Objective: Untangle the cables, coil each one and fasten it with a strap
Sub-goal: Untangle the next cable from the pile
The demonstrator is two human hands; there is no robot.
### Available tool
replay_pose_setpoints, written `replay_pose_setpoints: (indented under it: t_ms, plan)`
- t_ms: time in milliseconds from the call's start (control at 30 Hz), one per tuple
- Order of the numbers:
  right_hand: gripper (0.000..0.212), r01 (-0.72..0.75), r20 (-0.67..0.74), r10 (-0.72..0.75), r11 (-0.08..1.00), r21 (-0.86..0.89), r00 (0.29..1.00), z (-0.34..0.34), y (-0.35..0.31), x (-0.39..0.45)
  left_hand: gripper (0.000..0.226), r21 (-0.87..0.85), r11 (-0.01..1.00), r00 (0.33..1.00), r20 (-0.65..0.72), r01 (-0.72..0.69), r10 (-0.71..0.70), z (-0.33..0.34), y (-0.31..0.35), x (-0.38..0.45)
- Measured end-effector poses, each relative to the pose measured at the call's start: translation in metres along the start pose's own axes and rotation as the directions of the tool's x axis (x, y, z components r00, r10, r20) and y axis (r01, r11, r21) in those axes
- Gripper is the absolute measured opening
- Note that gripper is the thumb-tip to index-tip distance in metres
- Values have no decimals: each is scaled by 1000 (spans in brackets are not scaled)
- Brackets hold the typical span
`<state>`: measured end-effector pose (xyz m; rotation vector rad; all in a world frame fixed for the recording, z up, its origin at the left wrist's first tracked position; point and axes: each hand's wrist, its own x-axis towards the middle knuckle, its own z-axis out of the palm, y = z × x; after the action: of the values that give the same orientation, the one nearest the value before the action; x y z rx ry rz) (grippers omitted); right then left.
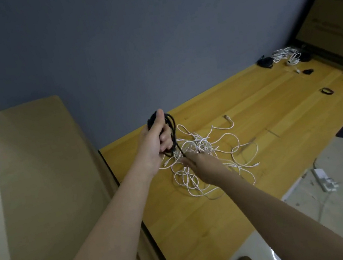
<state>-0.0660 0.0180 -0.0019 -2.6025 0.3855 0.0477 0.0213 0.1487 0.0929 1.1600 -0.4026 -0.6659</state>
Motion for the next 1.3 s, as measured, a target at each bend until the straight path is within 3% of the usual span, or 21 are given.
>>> replay_pose_setpoints:
  t_ms: [133, 233, 267, 367, 400, 500, 567, 733, 800, 867, 900, 967, 1000, 1067, 1100, 1133, 1200, 1233, 1300]
  plan:
    - [31, 134, 1, -134, 990, -54, 991, 18, -1, -14, 29, 421, 898, 990, -9, -124, 140, -5, -7, 2]
    - [29, 158, 92, -147, 980, -119, 985, 19, 3, -19, 16, 621, 782, 998, -7, -47, 65, -6, -11, 0]
    - [33, 191, 77, -183, 975, -112, 980, 15, 3, -20, 21, 715, 699, 999, 2, -24, 32, -5, -12, -1]
    - [38, 313, -228, -324, 946, -88, 918, -4, -2, -18, 28, 933, 358, 998, 60, -49, -21, -4, -14, -5]
    - [36, 332, -362, -339, 940, -82, 869, -10, -3, -19, 30, 946, 321, 997, 58, -38, -52, -4, -14, -5]
    - [26, 370, -619, -322, 927, -54, 716, -24, -4, -20, 31, 942, 334, 986, 55, 0, -156, -4, -15, -5]
    - [23, 319, -642, -308, 942, -103, 702, -33, 0, -16, 38, 938, 346, 981, 60, 9, -186, -2, -15, -4]
    - [18, 29, -502, -63, 997, -76, 862, -42, 30, 0, 50, 941, 336, 950, 129, -27, -285, -3, -19, -4]
    - [20, -106, -348, 86, 994, -37, 933, -39, 41, 3, 45, 913, 408, 941, 146, -10, -305, -4, -21, -3]
    - [24, -244, -171, 244, 970, 23, 955, -40, 50, 6, 40, 877, 480, 956, 130, 12, -261, -4, -22, -3]
    - [23, -287, -163, 300, 953, 100, 940, -48, 53, 10, 39, 875, 484, 968, 116, 6, -222, -4, -22, -3]
    - [16, -248, -338, 351, 918, 310, 873, -73, 46, 22, 39, 880, 476, 989, 80, -12, -122, -2, -22, -2]
    - [13, -151, -495, 338, 913, 379, 800, -90, 34, 29, 39, 865, 502, 995, 63, -17, -75, -1, -21, -1]
    - [13, 96, -758, 256, 918, 386, 600, -120, 9, 37, 34, 782, 624, 1000, 22, -14, -5, 1, -18, 1]
    - [13, 150, -800, 218, 922, 357, 559, -128, -1, 39, 34, 742, 671, 1000, 1, -13, 19, 2, -17, 2]
    - [14, 126, -775, 192, 936, 329, 602, -131, -4, 42, 35, 724, 689, 999, -21, -7, 32, 1, -16, 3]
    - [14, -82, -564, 200, 970, 228, 801, -123, 7, 43, 38, 705, 709, 999, -43, 25, 8, 0, -14, 3]
    - [14, -147, -465, 210, 975, 167, 860, -115, 18, 41, 37, 660, 750, 999, -34, 45, -29, -2, -14, 2]
    - [17, -133, -440, 181, 982, 137, 880, -101, 30, 33, 40, 483, 871, 991, 43, 90, -126, -3, -9, -1]
